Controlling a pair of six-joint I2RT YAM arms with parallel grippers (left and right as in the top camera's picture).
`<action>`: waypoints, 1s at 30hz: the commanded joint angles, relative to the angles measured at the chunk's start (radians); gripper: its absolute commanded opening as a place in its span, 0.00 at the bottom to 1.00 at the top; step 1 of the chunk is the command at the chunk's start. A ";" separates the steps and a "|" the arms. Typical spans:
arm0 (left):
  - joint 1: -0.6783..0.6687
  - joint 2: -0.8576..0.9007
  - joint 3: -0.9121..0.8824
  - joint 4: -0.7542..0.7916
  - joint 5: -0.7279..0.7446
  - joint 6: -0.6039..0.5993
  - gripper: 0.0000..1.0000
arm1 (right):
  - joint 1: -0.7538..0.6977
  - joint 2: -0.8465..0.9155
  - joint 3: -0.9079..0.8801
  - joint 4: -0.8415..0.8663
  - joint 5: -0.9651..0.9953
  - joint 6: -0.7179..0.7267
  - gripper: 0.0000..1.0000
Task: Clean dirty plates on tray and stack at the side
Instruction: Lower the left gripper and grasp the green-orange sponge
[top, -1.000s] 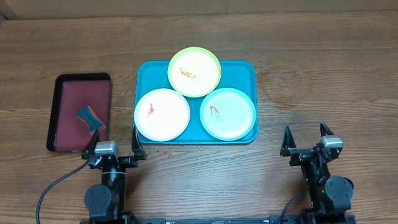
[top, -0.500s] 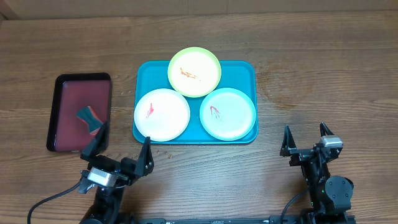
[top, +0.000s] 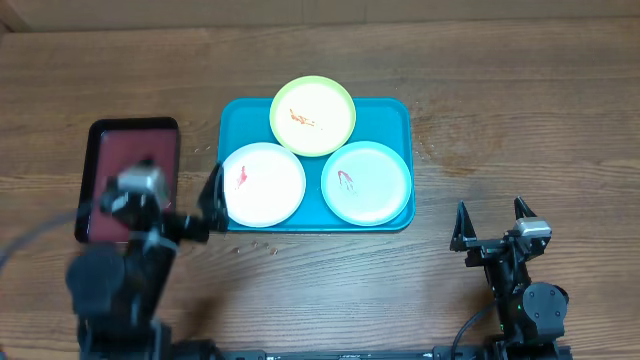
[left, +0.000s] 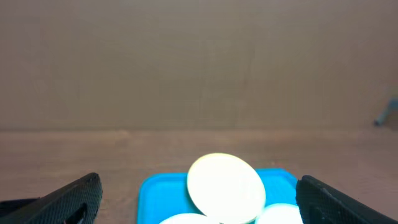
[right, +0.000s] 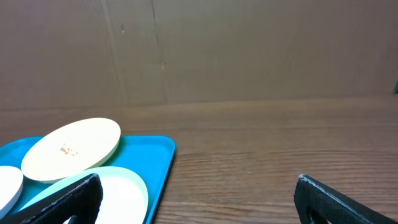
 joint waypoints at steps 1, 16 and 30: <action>-0.005 0.120 0.083 0.015 0.147 0.063 1.00 | 0.004 -0.002 -0.010 0.006 -0.001 -0.007 1.00; 0.176 0.788 0.761 -0.687 -0.064 0.042 1.00 | 0.005 -0.002 -0.010 0.006 -0.001 -0.007 1.00; 0.385 1.101 0.761 -0.678 -0.372 -0.334 1.00 | 0.005 -0.002 -0.010 0.006 -0.001 -0.007 1.00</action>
